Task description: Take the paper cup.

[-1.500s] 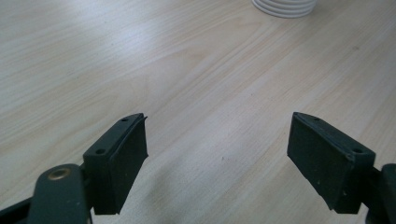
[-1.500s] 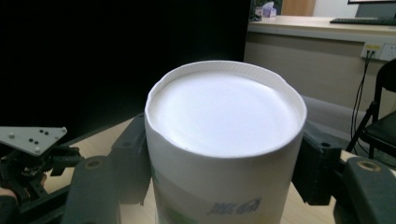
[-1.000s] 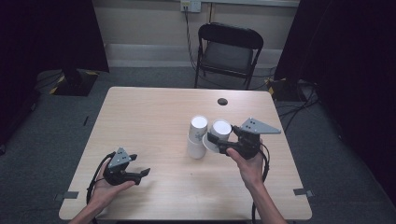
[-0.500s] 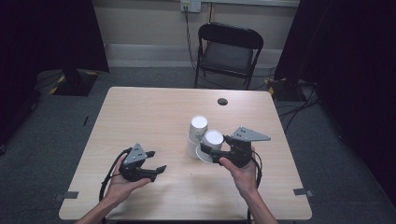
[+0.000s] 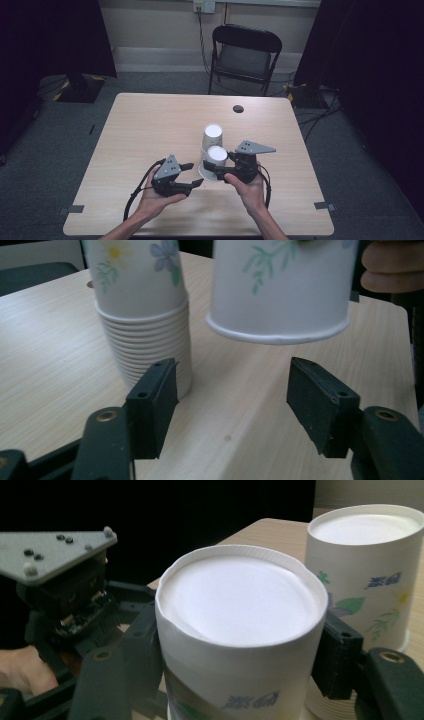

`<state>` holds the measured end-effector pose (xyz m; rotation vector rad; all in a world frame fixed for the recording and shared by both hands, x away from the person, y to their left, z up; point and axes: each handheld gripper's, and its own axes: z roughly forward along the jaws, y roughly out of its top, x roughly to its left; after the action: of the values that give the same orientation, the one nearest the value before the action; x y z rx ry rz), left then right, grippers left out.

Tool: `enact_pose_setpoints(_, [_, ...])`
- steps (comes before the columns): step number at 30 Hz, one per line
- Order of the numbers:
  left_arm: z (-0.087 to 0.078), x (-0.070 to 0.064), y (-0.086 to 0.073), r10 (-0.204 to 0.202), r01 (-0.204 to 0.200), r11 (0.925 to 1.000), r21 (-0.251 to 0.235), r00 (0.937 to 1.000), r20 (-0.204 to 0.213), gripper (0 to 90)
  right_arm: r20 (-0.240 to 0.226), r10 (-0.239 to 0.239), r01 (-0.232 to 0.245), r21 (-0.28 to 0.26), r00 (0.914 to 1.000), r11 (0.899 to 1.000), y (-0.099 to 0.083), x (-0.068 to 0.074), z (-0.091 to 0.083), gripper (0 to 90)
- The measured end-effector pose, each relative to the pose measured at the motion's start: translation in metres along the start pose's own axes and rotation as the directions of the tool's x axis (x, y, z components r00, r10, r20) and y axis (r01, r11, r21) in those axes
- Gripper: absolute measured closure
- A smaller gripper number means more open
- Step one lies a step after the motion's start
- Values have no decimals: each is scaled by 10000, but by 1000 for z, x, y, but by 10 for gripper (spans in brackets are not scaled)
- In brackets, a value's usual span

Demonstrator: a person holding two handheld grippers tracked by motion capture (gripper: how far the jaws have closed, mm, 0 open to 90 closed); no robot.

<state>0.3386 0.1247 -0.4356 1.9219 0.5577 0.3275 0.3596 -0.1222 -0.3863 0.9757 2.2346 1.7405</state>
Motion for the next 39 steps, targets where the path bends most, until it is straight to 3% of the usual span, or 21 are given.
enact_pose_setpoints(8, [-6, -2, -3, 337, -349, 9990, -277, 9985, -422, 494, -777, 619, -610, 130, 9951, 9981, -3, 4, 5, 344])
enact_pose_setpoints(11, [-6, -4, -4, 586, -605, 9977, -294, 9964, -608, 564, -1179, 1070, -1054, 198, 9872, 9942, -5, 4, 8, 344])
enact_pose_setpoints(15, [-4, -7, -5, 847, -876, 9958, -254, 9917, -969, 608, -1367, 1338, -1335, 110, 9815, 9910, -5, 3, 8, 344])
enact_pose_setpoints(18, [-6, -8, -4, 832, -904, 9942, -588, 9898, -1155, 653, -1572, 1653, -1670, 19, 9736, 9859, -5, 2, 8, 344])
enact_pose_setpoints(22, [-7, -7, -4, 843, -936, 9899, -1062, 9924, -891, 681, -1837, 2025, -2069, -49, 9619, 9784, -5, 1, 8, 345])
enact_pose_setpoints(27, [-6, -7, -5, 822, -918, 9865, -1355, 9938, -749, 706, -1858, 2107, -2134, 59, 9597, 9770, -6, 2, 10, 345])
enact_pose_setpoints(30, [-7, -7, -5, 812, -896, 9875, -1299, 9944, -680, 712, -1905, 2170, -2191, 102, 9574, 9756, -8, 3, 13, 344])
enact_pose_setpoints(34, [-11, -6, -5, 935, -1047, 9874, -1188, 9909, -965, 787, -2084, 2331, -2368, 71, 9499, 9715, -11, 2, 14, 339])
enact_pose_setpoints(37, [-12, -4, -3, 939, -1035, 9887, -1087, 9915, -895, 832, -2193, 2464, -2501, 112, 9440, 9681, -11, 1, 15, 325])
enact_pose_setpoints(39, [-14, -3, -1, 927, -1006, 9899, -999, 9924, -809, 846, -2222, 2398, -2431, 127, 9451, 9699, -11, 1, 15, 307])
